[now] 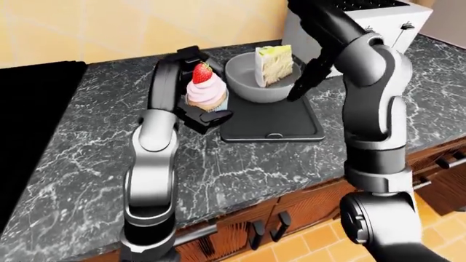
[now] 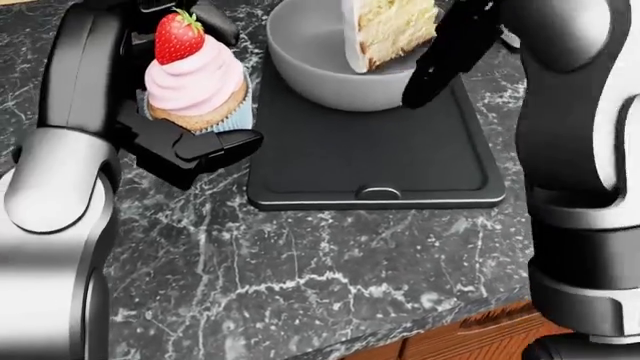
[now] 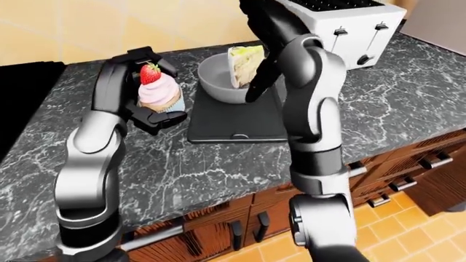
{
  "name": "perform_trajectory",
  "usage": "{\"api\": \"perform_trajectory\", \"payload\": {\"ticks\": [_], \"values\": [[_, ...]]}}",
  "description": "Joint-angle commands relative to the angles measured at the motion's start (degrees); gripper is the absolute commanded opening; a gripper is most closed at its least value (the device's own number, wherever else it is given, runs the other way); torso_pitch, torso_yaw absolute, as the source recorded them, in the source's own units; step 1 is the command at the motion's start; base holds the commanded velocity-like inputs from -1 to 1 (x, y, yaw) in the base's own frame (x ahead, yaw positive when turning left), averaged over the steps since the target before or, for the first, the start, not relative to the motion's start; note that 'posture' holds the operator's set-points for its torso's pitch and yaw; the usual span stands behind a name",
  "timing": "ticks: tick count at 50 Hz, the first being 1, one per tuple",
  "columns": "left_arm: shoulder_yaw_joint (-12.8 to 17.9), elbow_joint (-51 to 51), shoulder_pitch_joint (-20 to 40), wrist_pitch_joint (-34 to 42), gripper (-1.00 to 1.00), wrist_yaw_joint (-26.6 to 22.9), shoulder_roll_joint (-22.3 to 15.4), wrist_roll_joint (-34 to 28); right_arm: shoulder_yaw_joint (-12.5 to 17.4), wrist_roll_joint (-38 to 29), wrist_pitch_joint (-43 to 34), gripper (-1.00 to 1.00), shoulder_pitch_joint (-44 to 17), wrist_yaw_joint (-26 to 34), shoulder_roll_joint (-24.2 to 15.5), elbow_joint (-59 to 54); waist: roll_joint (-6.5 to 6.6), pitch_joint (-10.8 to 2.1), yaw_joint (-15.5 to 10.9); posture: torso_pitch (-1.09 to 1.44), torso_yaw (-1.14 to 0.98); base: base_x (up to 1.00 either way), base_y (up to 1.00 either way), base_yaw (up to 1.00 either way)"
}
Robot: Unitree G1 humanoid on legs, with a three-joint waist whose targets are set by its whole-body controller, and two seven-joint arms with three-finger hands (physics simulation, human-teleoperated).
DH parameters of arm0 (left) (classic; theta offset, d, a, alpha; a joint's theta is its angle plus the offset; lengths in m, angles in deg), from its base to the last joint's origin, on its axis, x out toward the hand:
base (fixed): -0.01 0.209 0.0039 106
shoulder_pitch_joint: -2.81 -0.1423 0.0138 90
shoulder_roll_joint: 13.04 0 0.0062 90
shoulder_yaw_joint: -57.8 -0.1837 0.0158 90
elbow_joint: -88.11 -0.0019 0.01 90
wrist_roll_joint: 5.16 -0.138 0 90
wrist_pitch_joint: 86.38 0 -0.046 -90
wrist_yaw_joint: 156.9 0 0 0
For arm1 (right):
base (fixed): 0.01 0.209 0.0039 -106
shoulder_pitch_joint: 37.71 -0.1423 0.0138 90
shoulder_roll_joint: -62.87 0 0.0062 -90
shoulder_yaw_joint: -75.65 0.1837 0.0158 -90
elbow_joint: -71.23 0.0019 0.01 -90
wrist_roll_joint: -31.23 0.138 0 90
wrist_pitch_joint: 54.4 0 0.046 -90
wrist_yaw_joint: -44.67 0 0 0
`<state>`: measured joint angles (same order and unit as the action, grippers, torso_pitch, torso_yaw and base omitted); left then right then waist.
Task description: Pick up the bowl with cake and place it on the tray. Pick up the cupcake and place it on the tray.
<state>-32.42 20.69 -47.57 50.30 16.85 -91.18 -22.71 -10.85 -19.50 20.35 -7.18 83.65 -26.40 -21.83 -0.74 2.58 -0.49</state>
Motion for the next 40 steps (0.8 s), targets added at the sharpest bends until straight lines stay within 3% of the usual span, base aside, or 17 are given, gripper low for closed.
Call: {"api": "perform_trajectory", "payload": {"ticks": [1,11,20,26,40], "values": [[0.1,0.9,1.6,-2.9,-1.0,1.4,0.7,-0.2,1.7,2.0,-3.3,1.0,0.2,0.6,-1.3,5.7,-0.17,-1.6,0.1,0.0,0.0,0.0,0.0,0.0],[-1.6,-6.0,1.2,-10.5,-1.0,8.5,4.9,1.5,4.0,9.1,-9.2,1.0,7.3,-1.3,-5.6,16.7,-0.48,-1.78,0.2,0.0,0.0,0.0,0.0,0.0],[-4.1,-5.4,1.9,-9.5,-1.0,10.5,7.6,-0.8,3.8,10.1,-10.2,1.0,9.5,-2.5,-5.8,19.1,-0.64,-1.84,0.6,0.0,0.0,0.0,0.0,0.0],[-6.2,-8.6,0.8,-13.1,-1.0,13.1,10.4,-2.9,3.7,10.1,-10.3,1.0,10.3,-2.6,-5.7,19.7,-0.89,-1.93,0.6,0.0,0.0,0.0,0.0,0.0],[-5.3,-18.3,1.2,-22.1,-1.0,18.7,12.0,-2.6,3.6,9.9,-10.1,1.0,11.1,-2.6,-5.4,20.3,-1.09,-2.19,0.6,0.0,0.0,0.0,0.0,0.0]]}}
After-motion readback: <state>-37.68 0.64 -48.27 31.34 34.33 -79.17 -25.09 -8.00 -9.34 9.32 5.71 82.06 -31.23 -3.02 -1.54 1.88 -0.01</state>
